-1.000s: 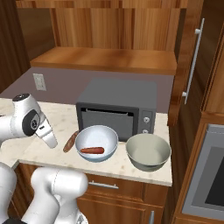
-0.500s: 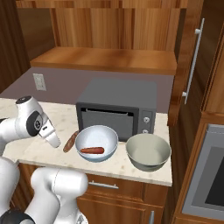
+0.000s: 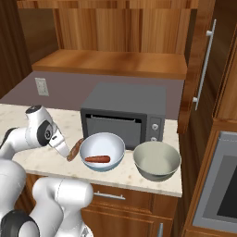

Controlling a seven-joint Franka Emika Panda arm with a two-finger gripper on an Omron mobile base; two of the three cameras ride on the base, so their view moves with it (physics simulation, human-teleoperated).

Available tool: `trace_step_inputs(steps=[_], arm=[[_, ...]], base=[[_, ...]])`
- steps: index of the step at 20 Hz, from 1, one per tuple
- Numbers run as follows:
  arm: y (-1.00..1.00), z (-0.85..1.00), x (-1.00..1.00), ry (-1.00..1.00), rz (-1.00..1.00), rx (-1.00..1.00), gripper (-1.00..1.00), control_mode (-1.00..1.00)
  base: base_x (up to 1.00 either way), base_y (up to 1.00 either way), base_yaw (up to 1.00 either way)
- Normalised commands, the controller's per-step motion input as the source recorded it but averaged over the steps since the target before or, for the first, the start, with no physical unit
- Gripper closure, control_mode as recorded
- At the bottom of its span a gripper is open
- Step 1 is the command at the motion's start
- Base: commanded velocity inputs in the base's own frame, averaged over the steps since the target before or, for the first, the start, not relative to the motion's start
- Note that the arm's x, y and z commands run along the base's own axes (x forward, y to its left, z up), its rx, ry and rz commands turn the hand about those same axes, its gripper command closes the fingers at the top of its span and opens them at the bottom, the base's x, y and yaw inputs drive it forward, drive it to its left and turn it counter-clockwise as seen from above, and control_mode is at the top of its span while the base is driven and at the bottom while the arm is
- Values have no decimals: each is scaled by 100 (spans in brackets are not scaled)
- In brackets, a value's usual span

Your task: Pick both bowls and place them on the counter. Then place the carrot in one bowl and place the baguette in the other bowl.

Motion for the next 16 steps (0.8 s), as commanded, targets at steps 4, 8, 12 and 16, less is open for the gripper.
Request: trace_step_inputs(steps=[4, 8, 12, 16], arm=[[-6, -26, 19, 0, 0, 0, -100, -100], [0, -25, 19, 0, 0, 2, -100, -100], [0, -23, 18, 0, 0, 4, -100, -100], [0, -22, 17, 0, 0, 3, -100, -100]], base=[[0, 0, 0], [0, 0, 0], [0, 0, 0], [0, 0, 0]])
